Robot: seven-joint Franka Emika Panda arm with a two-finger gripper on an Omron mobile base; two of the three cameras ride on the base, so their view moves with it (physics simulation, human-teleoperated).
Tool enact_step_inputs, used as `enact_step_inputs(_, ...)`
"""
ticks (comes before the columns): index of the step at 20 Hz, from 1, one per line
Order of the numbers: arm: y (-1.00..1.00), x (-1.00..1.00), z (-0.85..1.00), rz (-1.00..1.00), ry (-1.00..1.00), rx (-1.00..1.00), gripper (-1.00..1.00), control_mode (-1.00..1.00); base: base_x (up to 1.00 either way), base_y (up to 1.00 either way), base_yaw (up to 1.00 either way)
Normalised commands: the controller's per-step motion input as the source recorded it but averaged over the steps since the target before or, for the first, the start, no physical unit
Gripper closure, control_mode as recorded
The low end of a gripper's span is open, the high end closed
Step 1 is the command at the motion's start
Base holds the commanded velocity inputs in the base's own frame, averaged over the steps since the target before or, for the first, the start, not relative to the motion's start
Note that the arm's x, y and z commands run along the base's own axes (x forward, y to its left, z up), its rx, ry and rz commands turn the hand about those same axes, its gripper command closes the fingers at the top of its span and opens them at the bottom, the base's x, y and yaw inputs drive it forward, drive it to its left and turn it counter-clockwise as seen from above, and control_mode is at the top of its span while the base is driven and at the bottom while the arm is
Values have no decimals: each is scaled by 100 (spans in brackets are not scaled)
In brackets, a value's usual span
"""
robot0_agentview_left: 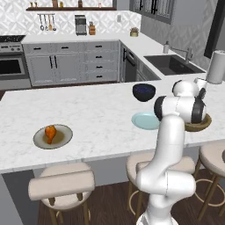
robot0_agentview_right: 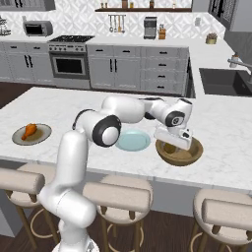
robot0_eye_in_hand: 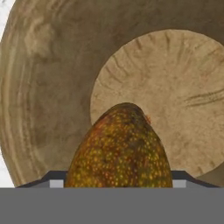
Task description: Pick the chicken drumstick and avocado from their plates and place them in the bowl. Then put the bowl in the fridge.
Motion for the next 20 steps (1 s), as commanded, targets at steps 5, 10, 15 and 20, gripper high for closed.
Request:
enact_step_inputs(5, 0, 0, 1, 0, -2, 0, -100, -100, 0, 0, 0)
enact_step_inputs(10, 10, -27, 28, -2, -12, 0, -100, -100, 0, 0, 0)
enact_step_inputs(15, 55, -82, 57, 0, -9, 0, -100, -100, 0, 0, 0)
enact_step_inputs(20, 88, -95, 59, 0, 0, 0, -100, -100, 0, 0, 0)
